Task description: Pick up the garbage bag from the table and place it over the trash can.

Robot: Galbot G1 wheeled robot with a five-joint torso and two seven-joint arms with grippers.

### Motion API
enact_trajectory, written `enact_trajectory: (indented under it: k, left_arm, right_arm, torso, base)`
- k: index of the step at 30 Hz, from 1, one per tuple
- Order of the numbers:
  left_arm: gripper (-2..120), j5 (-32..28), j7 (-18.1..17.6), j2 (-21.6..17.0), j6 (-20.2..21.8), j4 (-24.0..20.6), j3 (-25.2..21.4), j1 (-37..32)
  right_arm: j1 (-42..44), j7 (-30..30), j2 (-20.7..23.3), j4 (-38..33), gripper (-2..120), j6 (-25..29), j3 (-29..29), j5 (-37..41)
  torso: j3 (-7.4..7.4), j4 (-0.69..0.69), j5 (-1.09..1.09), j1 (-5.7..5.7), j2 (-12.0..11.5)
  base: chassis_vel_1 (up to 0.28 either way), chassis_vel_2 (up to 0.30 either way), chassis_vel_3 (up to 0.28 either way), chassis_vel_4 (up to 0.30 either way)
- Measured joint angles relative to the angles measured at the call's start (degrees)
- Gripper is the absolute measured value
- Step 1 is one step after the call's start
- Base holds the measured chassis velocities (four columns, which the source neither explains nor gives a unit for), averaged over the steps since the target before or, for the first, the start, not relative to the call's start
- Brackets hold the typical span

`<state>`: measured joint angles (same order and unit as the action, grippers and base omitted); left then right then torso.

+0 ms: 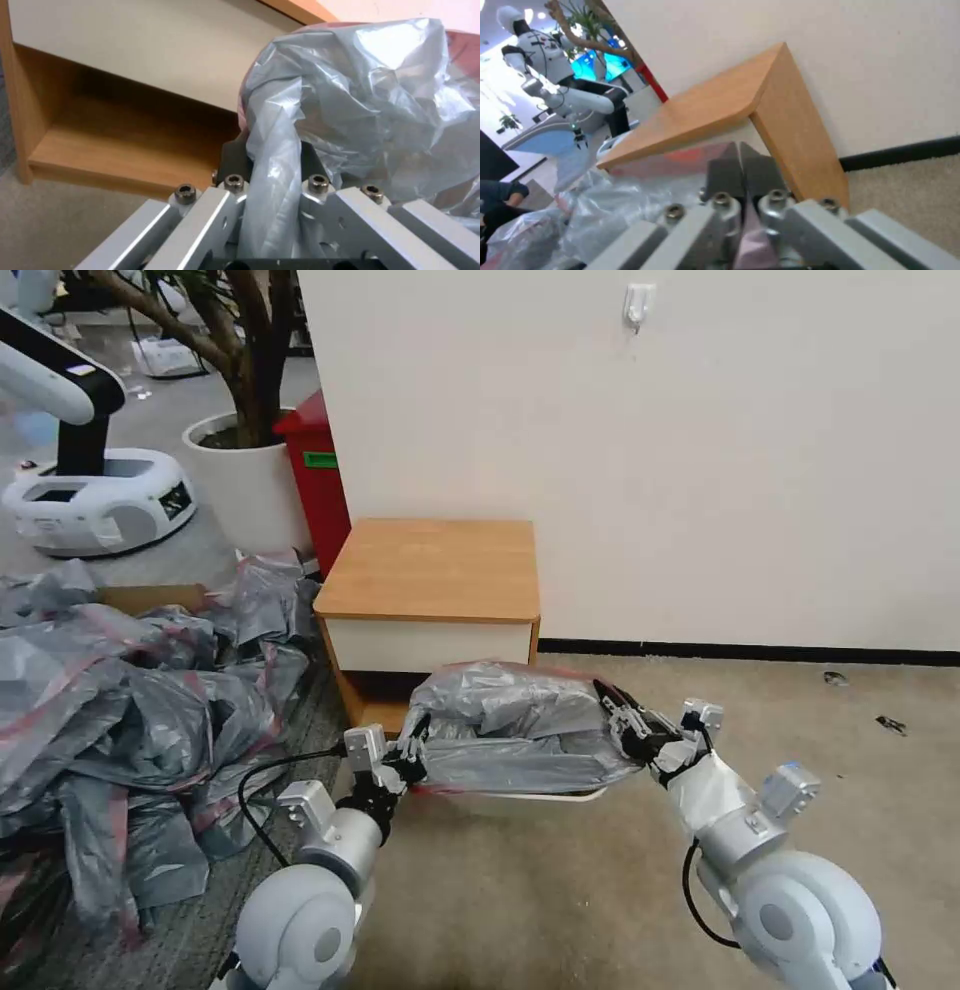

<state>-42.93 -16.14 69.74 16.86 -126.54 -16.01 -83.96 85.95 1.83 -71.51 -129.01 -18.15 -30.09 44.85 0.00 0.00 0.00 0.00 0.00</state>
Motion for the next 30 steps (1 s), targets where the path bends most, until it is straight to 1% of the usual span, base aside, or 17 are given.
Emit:
enact_trajectory:
  k: [1,2,3,4,6,7,10,11,14,15,18,23,25,28,30]
  left_arm:
    - [7,-0.2,0.1,0.1,0.3,-0.1,0.0,-0.5]
    - [7,-0.2,0.1,0.1,0.3,-0.1,0.0,-0.5]
    - [7,-0.3,0.1,0.1,0.4,-0.3,-0.1,-0.7]
    - [7,-0.3,0.3,0.0,0.5,-0.4,-0.1,-1.0]
    - [7,-0.3,0.6,0.0,0.6,-0.9,-0.1,-1.4]
    - [7,-0.3,0.6,0.0,0.6,-0.9,-0.1,-1.4]
    - [7,-1.8,0.8,0.0,0.9,-1.9,-0.1,-1.7]
    - [7,-1.8,0.8,0.0,0.9,-1.9,-0.1,-1.7]
    - [7,-4.1,0.8,0.1,1.5,-2.6,-0.4,-1.9]
    - [7,-4.1,0.8,0.1,1.5,-2.6,-0.4,-1.9]
    - [7,-5.8,0.6,0.3,1.7,-2.7,-0.5,-1.8]
    - [7,-7.5,-0.1,0.5,1.8,-2.7,-0.7,-1.7]
    - [7,-10.5,-1.2,0.7,2.5,-3.0,-1.1,-1.4]
    - [7,-12.1,-2.0,0.7,2.8,-3.0,-1.3,-1.0]
    - [7,-13.5,-2.8,0.7,3.1,-3.0,-1.7,-0.6]
  right_arm:
    - [0.4,-1.5,0.0,-2.0,0,-1.3,-0.1,0.2]
    - [0.4,-1.5,0.0,-2.0,0,-1.3,-0.1,0.2]
    - [0.4,-2.2,0.0,-2.6,0,-2.5,-0.1,0.3]
    - [0.1,-3.8,0.2,-3.6,0,-4.7,0.0,0.9]
    - [-0.9,-6.8,0.6,-4.1,0,-7.2,0.3,1.5]
    - [-0.9,-6.8,0.6,-4.1,0,-7.2,0.3,1.5]
    - [-2.2,-12.1,1.0,-3.0,0,-9.5,0.3,2.8]
    - [-2.2,-12.1,1.0,-3.0,0,-9.5,0.3,2.8]
    - [-2.3,-19.3,1.3,-2.8,0,-10.7,-0.3,5.9]
    - [-2.3,-19.3,1.3,-2.8,0,-10.7,-0.3,5.9]
    - [-1.6,-24.8,1.8,-4.3,0,-12.2,-1.2,10.2]
    - [0.0,-26.9,1.9,-6.1,0,-13.2,-1.9,12.2]
    - [2.9,-28.0,1.5,-8.7,0,-14.0,-1.8,12.6]
    - [4.7,-28.5,0.7,-10.6,0,-14.1,-1.2,12.6]
    - [6.5,-28.5,0.2,-12.5,0,-13.8,-0.4,10.7]
  torso:
    - [0.00,0.00,0.00,0.00,0.0]
    - [0.00,0.00,0.00,0.00,0.0]
    - [0.00,0.00,0.00,0.00,0.0]
    - [0.00,0.00,0.00,0.00,0.0]
    - [0.00,0.00,0.00,0.00,0.0]
    - [0.00,0.00,0.00,0.00,0.0]
    - [0.00,0.00,0.01,0.00,0.0]
    - [0.00,0.00,0.01,0.00,0.0]
    - [0.00,0.00,0.01,0.00,0.0]
    - [0.00,0.00,0.01,0.00,0.0]
    - [0.00,0.00,0.00,0.00,0.0]
    - [0.00,0.00,0.00,0.00,0.0]
    - [0.00,0.00,0.00,0.00,0.0]
    - [0.00,0.00,0.00,0.00,0.0]
    - [0.00,0.00,0.00,0.00,0.0]
  base:
    - [0.000,0.000,0.000,0.000]
    - [0.000,0.000,0.000,0.000]
    - [0.000,0.000,0.000,0.000]
    - [0.000,0.000,0.000,0.000]
    - [0.000,0.000,0.000,0.000]
    - [0.000,0.000,0.000,0.000]
    - [0.000,0.000,0.000,0.000]
    - [0.000,0.000,0.000,0.000]
    - [0.000,0.000,0.000,0.000]
    - [0.000,0.000,0.000,0.000]
    - [0.000,0.000,0.000,0.000]
    - [0.000,0.000,0.000,0.000]
    - [0.000,0.000,0.000,0.000]
    - [0.000,0.000,0.000,0.000]
    - [0.000,0.000,0.000,0.000]
